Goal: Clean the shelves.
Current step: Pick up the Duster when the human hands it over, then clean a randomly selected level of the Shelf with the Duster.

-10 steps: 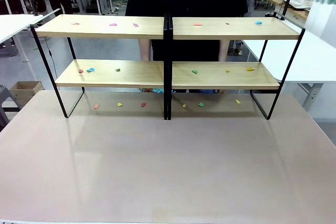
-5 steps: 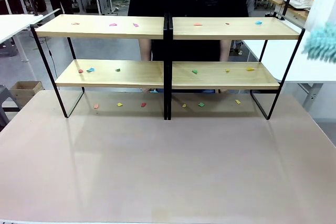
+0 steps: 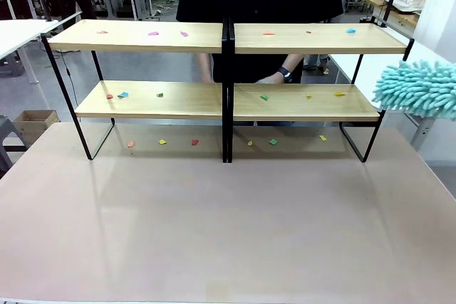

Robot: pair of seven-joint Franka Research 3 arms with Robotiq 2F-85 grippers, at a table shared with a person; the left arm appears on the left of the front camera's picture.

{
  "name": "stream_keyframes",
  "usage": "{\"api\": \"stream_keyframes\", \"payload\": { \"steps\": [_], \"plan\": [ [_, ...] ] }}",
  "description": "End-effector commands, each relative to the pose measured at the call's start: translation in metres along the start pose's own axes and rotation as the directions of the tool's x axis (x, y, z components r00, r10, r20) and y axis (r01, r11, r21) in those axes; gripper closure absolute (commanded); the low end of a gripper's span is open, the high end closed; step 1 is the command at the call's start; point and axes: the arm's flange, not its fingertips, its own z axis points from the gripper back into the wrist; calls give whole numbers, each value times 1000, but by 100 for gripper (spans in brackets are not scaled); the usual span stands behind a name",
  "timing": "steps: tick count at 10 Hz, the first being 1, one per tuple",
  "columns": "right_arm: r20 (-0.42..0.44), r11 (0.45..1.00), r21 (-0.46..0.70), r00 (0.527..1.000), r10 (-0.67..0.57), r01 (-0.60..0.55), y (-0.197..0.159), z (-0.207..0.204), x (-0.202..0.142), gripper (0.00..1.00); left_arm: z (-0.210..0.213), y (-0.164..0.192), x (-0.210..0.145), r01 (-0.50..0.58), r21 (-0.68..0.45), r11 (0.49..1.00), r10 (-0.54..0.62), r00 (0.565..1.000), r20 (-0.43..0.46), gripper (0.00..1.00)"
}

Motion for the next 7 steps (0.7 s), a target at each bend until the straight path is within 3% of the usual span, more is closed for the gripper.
{"api": "stream_keyframes", "payload": {
  "steps": [1,7],
  "plan": [
    [10,1000,15,1000,0,0,-2,14,-12,100,-1,0,-1,-1,-8,1000,1,1000,5,0],
    [10,1000,15,1000,0,0,-2,14,-12,100,-1,0,-1,-1,-8,1000,1,1000,5,0]
  ]
}}
